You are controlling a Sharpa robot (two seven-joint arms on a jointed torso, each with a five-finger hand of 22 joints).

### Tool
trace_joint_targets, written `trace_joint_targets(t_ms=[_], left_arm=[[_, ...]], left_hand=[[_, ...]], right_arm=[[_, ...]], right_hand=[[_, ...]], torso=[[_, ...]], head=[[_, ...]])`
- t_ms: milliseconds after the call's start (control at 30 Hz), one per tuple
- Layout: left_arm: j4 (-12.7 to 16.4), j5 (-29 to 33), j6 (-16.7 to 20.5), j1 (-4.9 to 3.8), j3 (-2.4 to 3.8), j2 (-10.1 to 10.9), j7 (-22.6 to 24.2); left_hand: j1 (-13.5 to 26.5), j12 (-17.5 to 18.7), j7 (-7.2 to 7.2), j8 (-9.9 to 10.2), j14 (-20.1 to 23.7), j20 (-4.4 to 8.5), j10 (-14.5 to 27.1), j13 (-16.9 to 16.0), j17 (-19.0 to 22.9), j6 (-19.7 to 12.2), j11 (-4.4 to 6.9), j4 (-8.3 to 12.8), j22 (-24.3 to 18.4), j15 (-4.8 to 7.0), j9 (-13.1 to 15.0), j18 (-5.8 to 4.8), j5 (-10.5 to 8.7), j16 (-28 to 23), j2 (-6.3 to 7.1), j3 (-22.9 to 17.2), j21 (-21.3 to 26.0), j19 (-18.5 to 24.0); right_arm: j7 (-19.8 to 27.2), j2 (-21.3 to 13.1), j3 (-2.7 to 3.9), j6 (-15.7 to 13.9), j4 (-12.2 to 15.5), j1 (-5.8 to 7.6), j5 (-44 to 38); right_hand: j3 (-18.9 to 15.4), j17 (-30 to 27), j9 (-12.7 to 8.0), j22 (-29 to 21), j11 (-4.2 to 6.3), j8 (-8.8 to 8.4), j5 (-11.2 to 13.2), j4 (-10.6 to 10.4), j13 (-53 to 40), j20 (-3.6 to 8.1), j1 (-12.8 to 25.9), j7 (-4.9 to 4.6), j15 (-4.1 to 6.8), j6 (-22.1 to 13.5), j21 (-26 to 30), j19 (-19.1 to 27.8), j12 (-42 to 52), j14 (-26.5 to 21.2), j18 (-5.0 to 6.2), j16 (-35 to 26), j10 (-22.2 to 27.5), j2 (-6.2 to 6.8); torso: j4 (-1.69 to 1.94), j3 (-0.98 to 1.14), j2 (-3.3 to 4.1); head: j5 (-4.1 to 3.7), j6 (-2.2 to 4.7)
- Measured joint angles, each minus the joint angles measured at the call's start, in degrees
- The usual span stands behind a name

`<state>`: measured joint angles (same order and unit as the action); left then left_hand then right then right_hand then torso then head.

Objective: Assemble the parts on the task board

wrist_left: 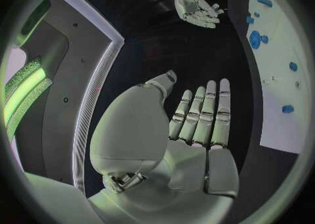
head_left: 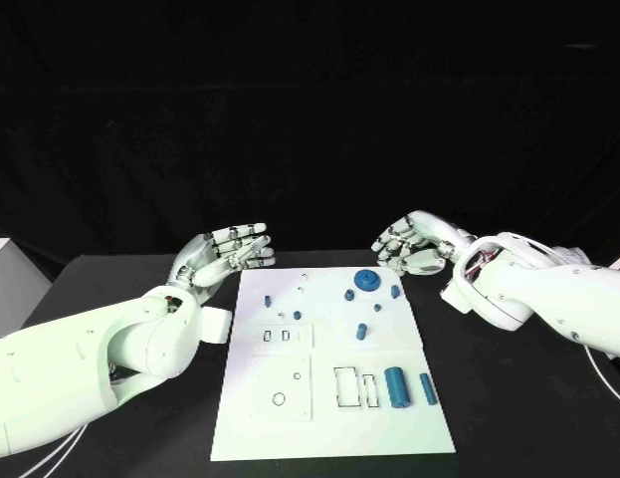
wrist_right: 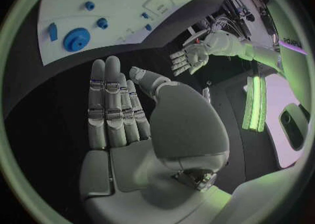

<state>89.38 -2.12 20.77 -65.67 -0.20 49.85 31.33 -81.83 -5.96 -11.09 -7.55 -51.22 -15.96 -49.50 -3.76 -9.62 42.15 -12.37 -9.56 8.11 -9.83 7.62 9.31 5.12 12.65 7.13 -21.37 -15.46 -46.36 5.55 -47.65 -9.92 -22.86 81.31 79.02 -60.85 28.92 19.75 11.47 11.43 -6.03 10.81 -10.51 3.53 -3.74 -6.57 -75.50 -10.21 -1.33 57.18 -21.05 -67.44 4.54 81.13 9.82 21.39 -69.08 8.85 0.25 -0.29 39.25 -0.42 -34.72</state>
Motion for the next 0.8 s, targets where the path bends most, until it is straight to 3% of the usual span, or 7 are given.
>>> trace_joint_targets(t_ms=[100, 233, 400, 533, 567, 667, 800], left_arm=[[1.17, -0.18, -0.51, -0.11, 0.23, 0.81, -0.01], [2.34, -0.35, -1.07, -0.20, 0.42, 1.64, -0.03], [3.38, -0.44, -1.70, -0.31, 0.52, 2.26, -0.15], [3.78, -0.49, -2.24, -0.45, 0.56, 2.46, -0.31], [3.86, -0.49, -2.36, -0.47, 0.56, 2.50, -0.35], [4.12, -0.51, -2.63, -0.55, 0.57, 2.65, -0.47], [4.73, -0.53, -3.00, -0.70, 0.60, 2.85, -0.66]], left_hand=[[0.00, -0.02, -0.06, -0.01, -0.49, 0.08, -0.08, 0.00, -0.51, 0.06, 0.08, 0.23, 0.36, 0.09, 0.00, -0.01, 0.00, 0.21, 0.00, -0.23, -0.64, -0.45], [0.31, -0.02, 0.07, -0.01, -1.43, 0.38, -0.29, 0.00, -1.12, 0.19, 0.29, 0.45, 0.81, 0.38, 0.00, -0.02, 0.00, 0.98, 0.31, -0.78, -1.67, -1.50], [1.12, -0.22, -0.06, -0.34, -3.36, 1.33, -0.60, 0.01, -3.12, 0.88, 0.60, 1.26, 2.27, 1.05, 0.10, -0.03, 0.00, 3.32, 0.66, -1.57, -4.60, -2.92], [1.81, -0.21, -0.17, -0.64, -4.28, 1.90, -0.80, 0.01, -4.76, 1.40, 0.80, 1.65, 3.63, 1.42, 0.18, -0.04, 0.00, 5.27, 0.60, -1.97, -7.08, -3.96], [1.81, -0.21, -0.17, -0.67, -4.28, 1.90, -0.81, 0.01, -5.13, 1.40, 0.81, 1.67, 3.93, 1.42, 0.22, -0.04, 0.00, 5.72, 0.60, -1.99, -7.59, -3.96], [1.81, -0.21, -0.26, -0.67, -4.49, 2.10, -1.01, 0.01, -5.86, 1.90, 1.00, 1.89, 4.54, 1.63, 0.23, -0.04, 0.00, 6.63, 0.60, -2.21, -8.66, -4.16], [2.26, -0.21, -0.26, -0.67, -4.70, 2.31, -1.00, 0.01, -7.65, 1.90, 1.00, 2.29, 6.17, 1.83, 0.22, -0.04, 0.00, 8.94, 0.60, -2.60, -11.33, -4.36]], right_arm=[[-2.45, 0.81, 0.02, 0.76, -0.49, 0.10, -4.42], [-5.32, 2.12, 0.02, 1.64, -1.05, 0.17, -9.93], [-8.27, 3.95, 0.03, 2.18, -2.14, 0.17, -15.94], [-9.79, 5.35, 0.04, 2.26, -3.08, 0.11, -19.48], [-10.05, 5.62, 0.04, 2.30, -3.20, 0.10, -20.16], [-10.69, 6.33, 0.05, 2.42, -3.53, 0.06, -21.79], [-11.77, 7.40, 0.05, 2.78, -4.08, -0.11, -23.76]], right_hand=[[-0.52, 5.93, 0.05, 3.66, 0.84, 0.23, 0.00, -0.24, -0.15, 1.39, 0.00, 0.77, 1.13, 1.34, -5.44, -2.77, -0.46, 2.54, 0.00, 6.94, -1.97, 0.00], [0.37, 14.49, 0.28, 8.45, 0.98, -0.74, 0.00, -0.92, -0.15, 1.78, -0.36, 0.85, 1.23, 1.43, -11.45, -2.36, -0.68, 2.62, -0.01, 16.75, -2.22, 0.36], [2.29, 33.47, 0.81, 13.55, 0.89, -1.35, 0.00, -1.72, -0.18, 1.86, 0.24, 0.86, 1.23, 1.43, -17.22, -2.47, -0.68, 2.62, -0.02, 37.21, -1.62, 1.93], [3.69, 45.55, 1.50, 27.18, 0.59, -1.35, 0.00, -2.20, -0.18, 1.55, 0.44, 0.73, 1.23, 1.25, -28.82, -6.12, -0.68, 2.61, -0.79, 49.56, -1.13, 2.88], [3.86, 48.03, 1.64, 30.51, 0.59, -1.35, 0.00, -2.35, -0.22, 1.49, 0.44, 0.85, 1.19, 1.12, -31.57, -7.09, -0.68, 2.65, -1.55, 51.89, -1.13, 2.88], [4.25, 51.83, 2.00, 36.01, 0.76, -1.35, 0.27, -2.43, -0.23, 1.36, 0.45, 0.88, 1.03, 1.03, -36.11, -8.48, -0.68, 2.81, -1.85, 55.51, -0.68, 3.47], [4.40, 52.66, 2.22, 37.80, 0.68, -1.35, 0.99, -2.44, -0.23, 1.34, 0.46, 1.08, 1.03, 0.82, -37.49, -8.50, -0.67, 2.81, -1.85, 56.42, -0.41, 3.46]], torso=[[0.04, -0.01, 0.78], [0.24, -0.01, 1.66], [0.68, -0.04, 2.54], [1.03, -0.13, 3.04], [1.09, -0.15, 3.14], [1.22, -0.23, 3.37], [1.39, -0.36, 3.75]], head=[[-0.03, 0.27], [-0.21, 0.37], [-0.41, 0.54], [-0.71, 0.33], [-0.77, 0.31], [-0.91, 0.30], [-1.36, 0.30]])
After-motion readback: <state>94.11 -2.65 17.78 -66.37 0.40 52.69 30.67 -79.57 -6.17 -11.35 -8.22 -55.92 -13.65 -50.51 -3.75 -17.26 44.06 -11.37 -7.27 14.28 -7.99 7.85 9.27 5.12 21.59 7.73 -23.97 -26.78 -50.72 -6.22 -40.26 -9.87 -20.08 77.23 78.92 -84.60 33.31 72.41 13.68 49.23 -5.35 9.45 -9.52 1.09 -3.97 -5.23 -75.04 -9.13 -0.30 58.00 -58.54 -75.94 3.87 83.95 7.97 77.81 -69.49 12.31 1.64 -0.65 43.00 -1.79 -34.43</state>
